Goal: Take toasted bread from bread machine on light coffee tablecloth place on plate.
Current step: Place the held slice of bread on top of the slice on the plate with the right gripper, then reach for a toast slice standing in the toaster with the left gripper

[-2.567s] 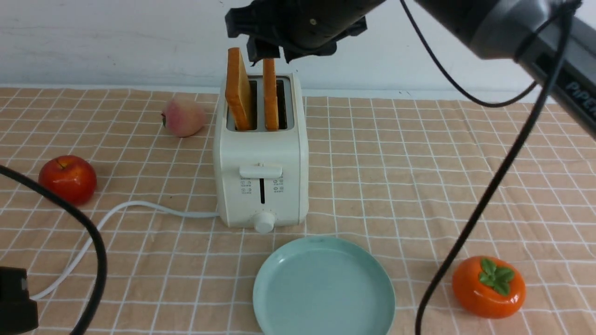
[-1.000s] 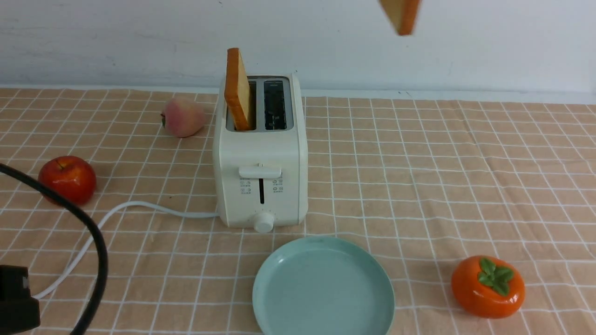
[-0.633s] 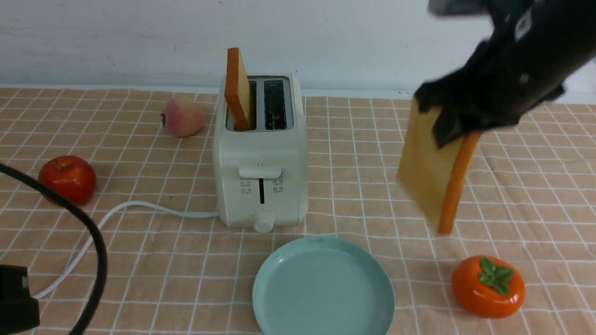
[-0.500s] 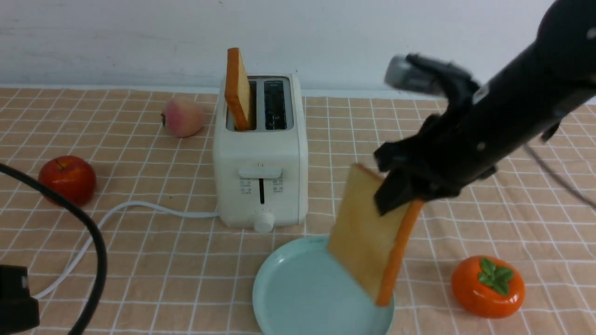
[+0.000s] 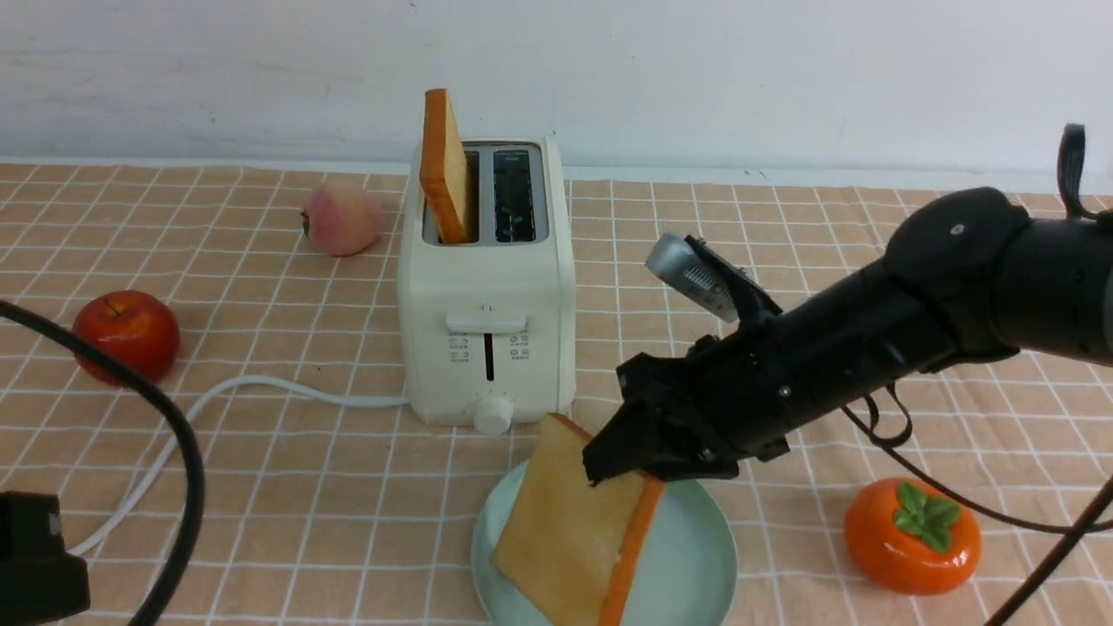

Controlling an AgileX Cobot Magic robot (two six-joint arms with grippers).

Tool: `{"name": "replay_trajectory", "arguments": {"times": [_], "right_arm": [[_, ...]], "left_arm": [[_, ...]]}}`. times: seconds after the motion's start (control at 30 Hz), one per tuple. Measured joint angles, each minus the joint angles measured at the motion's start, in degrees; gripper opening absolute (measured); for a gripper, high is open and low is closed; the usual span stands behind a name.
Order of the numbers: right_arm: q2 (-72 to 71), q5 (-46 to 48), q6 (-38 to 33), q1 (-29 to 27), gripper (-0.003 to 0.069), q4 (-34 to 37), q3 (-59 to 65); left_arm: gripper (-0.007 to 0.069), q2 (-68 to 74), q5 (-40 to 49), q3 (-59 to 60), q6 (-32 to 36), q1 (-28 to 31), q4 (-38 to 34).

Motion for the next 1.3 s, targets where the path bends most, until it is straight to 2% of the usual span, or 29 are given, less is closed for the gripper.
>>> {"name": "replay_trajectory", "arguments": {"times": [0.07,0.1,0.2,0.23,0.3,0.33,0.37,0.5,0.67,0.73,0.8,0.83,0.87,0.9,1.0,1.1,1.3], "right_arm": [[-0.44,-0.26,0.00,0.00,0.0451,-2.96,0.00],[-0.50,-0.26,0.00,0.00,0.0473,-3.24,0.00],[-3.47,0.43,0.00,0.00,0.0640,-11.13,-1.38],[-3.73,0.48,0.10,0.00,0.0645,-11.64,-1.55],[-7.45,2.67,2.25,0.00,0.0674,-19.35,-5.10],[-7.45,2.67,2.25,0.00,0.0674,-19.35,-5.10],[-10.39,4.66,5.21,0.00,0.0670,-23.90,-7.47],[-16.51,10.65,14.17,0.00,0.0619,-33.61,-13.86],[-23.33,13.80,20.36,0.00,0.0542,-37.17,-16.10],[-25.67,15.53,21.60,0.00,0.0523,-37.36,-16.10],[-26.52,16.54,22.06,0.00,0.0519,-37.40,-16.10],[-27.58,18.45,23.02,0.00,0.0515,-37.48,-16.10],[-27.70,18.66,23.12,0.00,0.0515,-37.53,-16.10],[-28.54,20.02,23.84,0.00,0.0515,-37.91,-16.10],[-30.18,21.06,24.35,0.00,0.0514,-39.32,-15.47],[-31.19,20.84,24.54,0.00,0.0514,-39.98,-14.12],[-31.99,20.85,24.54,0.00,0.0514,-40.66,-11.32]], "left_arm": [[0.0238,0.00,-1.76,0.00,0.24,0.00,-1.73],[0.0238,0.00,-1.76,0.00,0.24,0.00,-1.88],[0.0238,0.45,-9.73,0.00,1.30,0.00,-7.72],[0.0238,0.53,-9.73,0.00,1.48,0.00,-8.16],[0.0238,2.40,-14.18,-0.45,5.48,0.00,-13.20],[0.0238,2.40,-14.39,-0.56,5.98,0.00,-13.48],[0.0240,4.84,-15.37,-2.05,9.82,0.00,-15.07],[0.0269,12.57,-16.04,-9.24,14.60,0.00,-15.73],[0.0337,26.04,-15.86,-21.09,15.31,-2.32,-13.72],[0.0389,33.06,-14.99,-27.83,13.42,-6.65,-9.89],[0.0409,35.81,-14.93,-30.63,11.52,-8.27,-7.47],[0.0437,39.98,-15.29,-35.88,7.45,-10.19,-2.52],[0.0440,39.98,-15.29,-35.88,7.45,-10.19,-2.52],[0.0466,44.42,-15.94,-40.81,2.55,-11.28,2.13],[0.0493,52.22,-15.32,-50.83,-2.46,-11.50,9.46],[0.0498,57.01,-13.72,-56.68,-3.86,-11.50,11.65],[0.0500,69.91,-14.20,-66.39,-4.46,-11.50,9.57]]}}
